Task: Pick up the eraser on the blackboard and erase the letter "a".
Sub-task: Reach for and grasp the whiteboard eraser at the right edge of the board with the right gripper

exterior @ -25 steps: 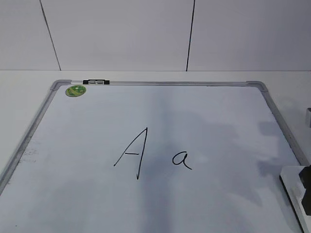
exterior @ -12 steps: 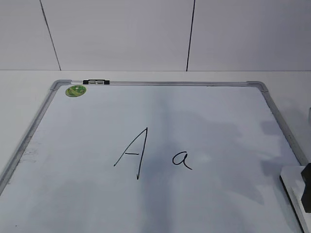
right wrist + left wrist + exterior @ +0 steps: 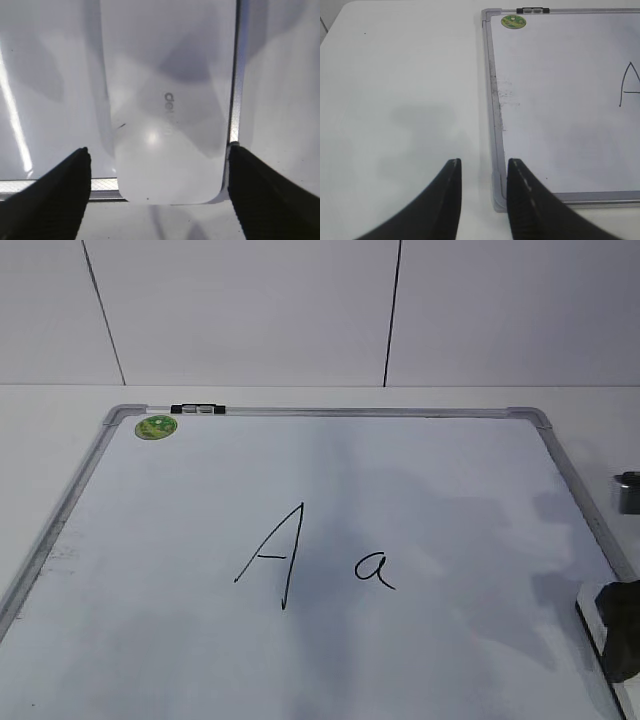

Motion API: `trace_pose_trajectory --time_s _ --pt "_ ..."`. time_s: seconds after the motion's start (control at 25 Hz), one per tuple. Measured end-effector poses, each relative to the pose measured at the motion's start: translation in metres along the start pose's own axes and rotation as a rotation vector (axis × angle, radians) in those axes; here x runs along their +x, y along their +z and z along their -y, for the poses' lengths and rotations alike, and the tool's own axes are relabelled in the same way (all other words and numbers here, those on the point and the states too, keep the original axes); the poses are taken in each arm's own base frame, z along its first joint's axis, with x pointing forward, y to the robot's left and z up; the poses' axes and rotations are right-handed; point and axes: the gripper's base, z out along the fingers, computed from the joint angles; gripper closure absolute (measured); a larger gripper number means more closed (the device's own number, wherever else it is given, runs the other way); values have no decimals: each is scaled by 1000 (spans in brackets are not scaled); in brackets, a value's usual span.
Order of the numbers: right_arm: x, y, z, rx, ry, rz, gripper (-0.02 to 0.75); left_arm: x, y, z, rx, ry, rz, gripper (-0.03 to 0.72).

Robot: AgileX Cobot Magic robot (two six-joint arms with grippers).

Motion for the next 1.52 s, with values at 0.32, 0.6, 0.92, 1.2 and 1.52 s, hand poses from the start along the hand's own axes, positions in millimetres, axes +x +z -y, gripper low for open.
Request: trace_pose_trajectory --time_s 0.32,0.6,0.92,1.2,1.52 --pt "-6 6 0 8 32 15 60 0 0 0 0 0 0 454" --pt "-8 6 3 40 50 35 60 0 0 0 0 0 0 454" --pt "-13 15 3 54 47 29 60 0 0 0 0 0 0 454" --pt "-16 17 2 49 47 40 62 0 0 0 0 0 0 454" --pt "-19 26 2 53 47 16 62 0 0 0 0 0 0 454"
